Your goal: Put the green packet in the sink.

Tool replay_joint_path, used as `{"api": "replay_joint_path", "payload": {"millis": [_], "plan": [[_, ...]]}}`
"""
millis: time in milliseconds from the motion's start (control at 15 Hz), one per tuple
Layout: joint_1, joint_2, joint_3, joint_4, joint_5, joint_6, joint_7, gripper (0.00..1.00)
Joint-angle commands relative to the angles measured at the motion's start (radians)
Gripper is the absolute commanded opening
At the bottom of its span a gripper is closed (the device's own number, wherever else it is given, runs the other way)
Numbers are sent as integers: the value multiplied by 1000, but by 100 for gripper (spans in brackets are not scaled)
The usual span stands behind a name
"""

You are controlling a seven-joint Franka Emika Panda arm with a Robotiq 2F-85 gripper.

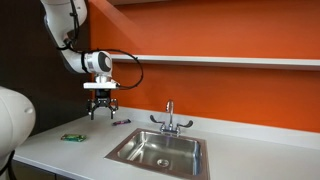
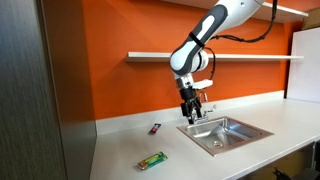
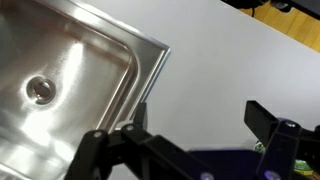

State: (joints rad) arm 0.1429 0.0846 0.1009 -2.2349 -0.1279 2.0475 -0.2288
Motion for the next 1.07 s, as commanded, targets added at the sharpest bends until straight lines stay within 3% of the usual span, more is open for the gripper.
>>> {"api": "replay_joint_path", "payload": {"millis": [0,400,1000], "plan": [[5,76,29,75,33,-6,2,100],[23,141,51,98,44,-8,45,100],[114,236,108,163,129,13,296,100]]}}
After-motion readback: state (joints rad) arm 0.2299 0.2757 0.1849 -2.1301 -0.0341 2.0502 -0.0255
